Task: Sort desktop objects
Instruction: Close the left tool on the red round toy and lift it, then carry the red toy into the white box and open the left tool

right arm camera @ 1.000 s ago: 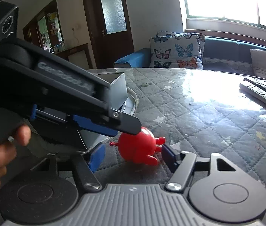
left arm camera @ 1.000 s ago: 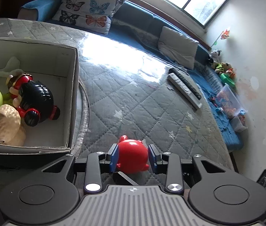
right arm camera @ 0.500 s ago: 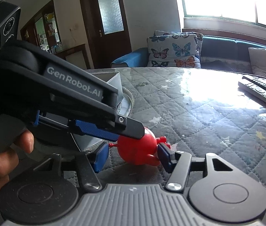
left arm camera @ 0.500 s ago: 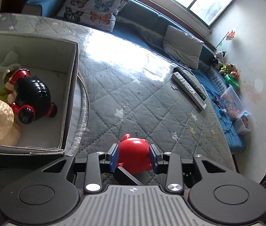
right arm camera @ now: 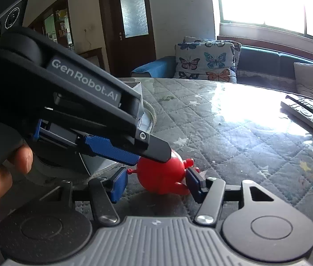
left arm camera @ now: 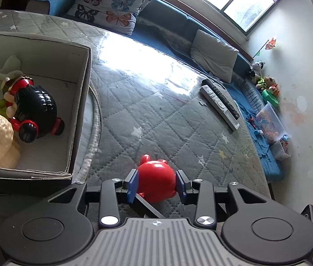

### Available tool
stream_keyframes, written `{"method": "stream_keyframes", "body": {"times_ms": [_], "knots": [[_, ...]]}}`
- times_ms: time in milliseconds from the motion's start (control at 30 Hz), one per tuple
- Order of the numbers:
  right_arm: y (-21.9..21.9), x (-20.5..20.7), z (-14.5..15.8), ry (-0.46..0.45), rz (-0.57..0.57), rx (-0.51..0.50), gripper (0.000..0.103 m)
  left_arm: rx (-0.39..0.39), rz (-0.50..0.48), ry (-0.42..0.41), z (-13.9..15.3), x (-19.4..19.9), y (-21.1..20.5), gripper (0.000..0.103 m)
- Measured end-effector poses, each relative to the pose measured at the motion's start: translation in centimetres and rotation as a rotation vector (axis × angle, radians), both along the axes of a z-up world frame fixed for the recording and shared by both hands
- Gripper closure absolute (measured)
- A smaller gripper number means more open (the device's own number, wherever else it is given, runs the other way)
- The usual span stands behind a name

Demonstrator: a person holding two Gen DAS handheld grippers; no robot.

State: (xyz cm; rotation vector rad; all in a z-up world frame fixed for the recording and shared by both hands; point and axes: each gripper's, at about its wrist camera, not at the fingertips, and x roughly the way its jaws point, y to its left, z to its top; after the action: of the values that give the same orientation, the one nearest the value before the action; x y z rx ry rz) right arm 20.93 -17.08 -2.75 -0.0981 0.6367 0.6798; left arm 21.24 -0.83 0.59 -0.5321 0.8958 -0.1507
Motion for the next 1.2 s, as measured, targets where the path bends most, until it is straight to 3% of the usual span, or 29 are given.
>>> {"method": "stream_keyframes", "body": {"times_ms": [467, 800, 1200], "knots": [[-1.9, -3.1, 0.2, 0.023, 0.049, 0.016, 0.046, -0.050, -0.069, 0.035, -0.2, -2.4, 0.2, 0.064], [-2.4, -7.4, 0.2, 0.013, 0.091, -0.007, 0.046, -0.147, -0.110, 0.078, -1.3, -5.6, 1.6, 0.060], [-1.7, -10.4, 0.7, -0.008, 0.112, -0.042, 0.046, -0.137, -0.138, 0.051, -1.2, -8.2, 1.9, 0.058]]}}
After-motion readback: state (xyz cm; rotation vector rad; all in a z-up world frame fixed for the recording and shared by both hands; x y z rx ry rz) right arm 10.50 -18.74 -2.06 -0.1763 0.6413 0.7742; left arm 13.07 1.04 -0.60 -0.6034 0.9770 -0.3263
